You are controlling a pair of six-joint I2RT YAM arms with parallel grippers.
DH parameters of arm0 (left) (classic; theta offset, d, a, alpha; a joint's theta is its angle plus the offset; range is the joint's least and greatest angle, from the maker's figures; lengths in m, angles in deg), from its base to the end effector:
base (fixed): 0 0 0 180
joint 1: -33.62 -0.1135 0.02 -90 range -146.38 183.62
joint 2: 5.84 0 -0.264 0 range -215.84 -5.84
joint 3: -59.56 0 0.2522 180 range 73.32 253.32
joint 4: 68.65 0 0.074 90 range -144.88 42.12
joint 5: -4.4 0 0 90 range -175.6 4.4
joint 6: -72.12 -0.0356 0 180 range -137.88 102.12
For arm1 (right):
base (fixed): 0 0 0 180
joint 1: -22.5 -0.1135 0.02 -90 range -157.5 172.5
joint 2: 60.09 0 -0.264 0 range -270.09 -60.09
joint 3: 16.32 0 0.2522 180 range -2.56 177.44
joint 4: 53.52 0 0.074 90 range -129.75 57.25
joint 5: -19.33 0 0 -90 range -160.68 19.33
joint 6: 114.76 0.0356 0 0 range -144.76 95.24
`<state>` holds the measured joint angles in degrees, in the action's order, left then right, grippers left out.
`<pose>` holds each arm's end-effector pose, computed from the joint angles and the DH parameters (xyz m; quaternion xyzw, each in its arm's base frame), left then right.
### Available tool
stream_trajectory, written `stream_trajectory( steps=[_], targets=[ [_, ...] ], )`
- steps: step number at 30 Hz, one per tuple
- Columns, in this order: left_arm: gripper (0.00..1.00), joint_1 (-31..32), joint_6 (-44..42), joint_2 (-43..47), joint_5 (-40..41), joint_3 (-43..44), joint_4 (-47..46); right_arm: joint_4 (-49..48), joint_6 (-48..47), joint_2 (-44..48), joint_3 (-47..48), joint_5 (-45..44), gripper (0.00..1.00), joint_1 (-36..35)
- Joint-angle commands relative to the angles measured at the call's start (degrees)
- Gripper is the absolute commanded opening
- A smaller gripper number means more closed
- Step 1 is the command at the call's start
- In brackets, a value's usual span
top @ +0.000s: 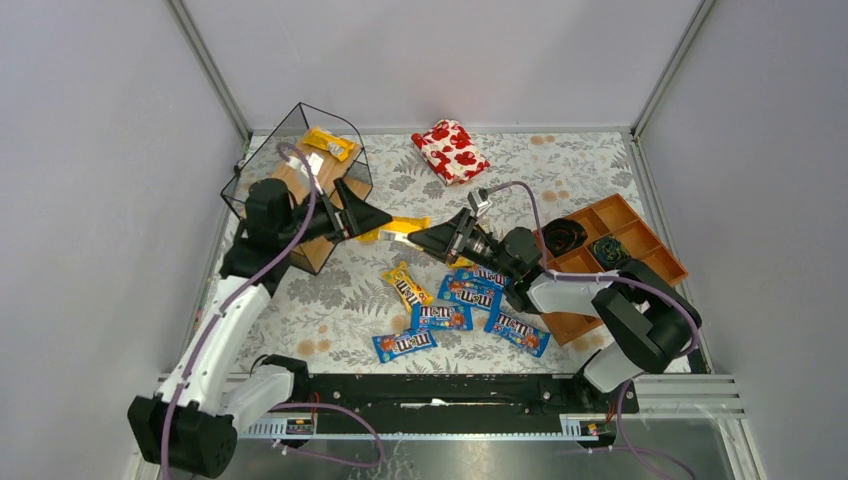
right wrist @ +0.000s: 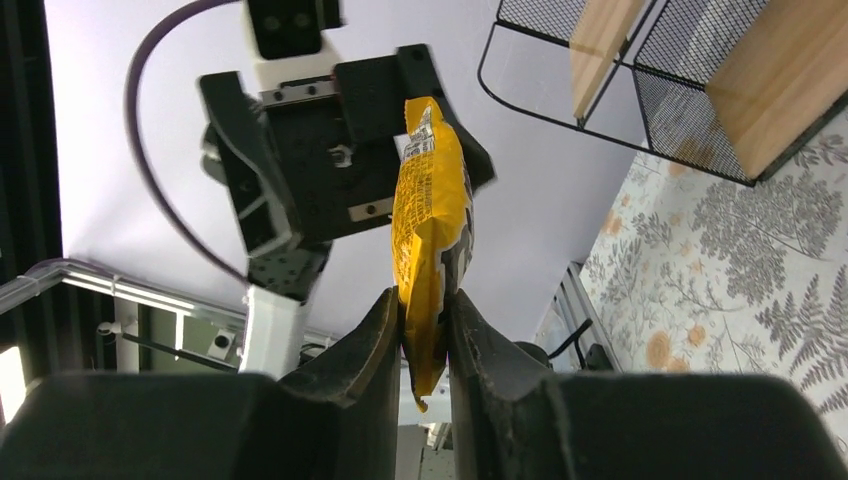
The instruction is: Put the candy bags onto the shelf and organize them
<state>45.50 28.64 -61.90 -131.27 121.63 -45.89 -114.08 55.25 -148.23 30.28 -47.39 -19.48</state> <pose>0.2082 -0.0698 0.3304 0.0008 0.7750 -0.5401 0.3280 0.2144 0.2118 0.2449 0.0300 0.5911 0.7542 0.2842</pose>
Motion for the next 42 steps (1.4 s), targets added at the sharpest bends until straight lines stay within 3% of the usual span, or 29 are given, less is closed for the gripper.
stream_trajectory(
  steps=[1,6,9,16,25,34,42],
  targets=[
    [0.96,-0.54,-15.95,5.71,21.1,12.64,18.67,-5.64,0.72,-2.48,5.44,-4.43,0.19,-1.53],
    [0.96,-0.42,-22.51,13.26,48.27,22.78,26.7,-5.26,0.57,-9.4,12.94,-8.75,0.18,-3.03],
    [0.96,1.61,-24.47,15.92,56.5,26.39,28.89,-3.37,0.5,-16.22,20.5,-10.95,0.17,-3.9],
    [0.96,5.63,-26.61,18.91,57.69,25.7,28.15,4.95,0.06,-32.31,42.88,-14.41,0.18,-6.17],
    [0.96,11.45,-27.16,21.17,59.13,22.99,26.83,22.51,-3.78,-47.91,69.8,-17.84,0.2,-7.58],
    [0.96,13.88,-26.61,23.9,61.11,18.45,23.51,35.2,-5.95,-56.21,84.31,-22.73,0.2,-7.76],
    [0.96,15.17,-27.42,24.82,62.6,17.92,22.98,40.64,-5.24,-58.64,88.66,-26.64,0.21,-7.75]
  ],
)
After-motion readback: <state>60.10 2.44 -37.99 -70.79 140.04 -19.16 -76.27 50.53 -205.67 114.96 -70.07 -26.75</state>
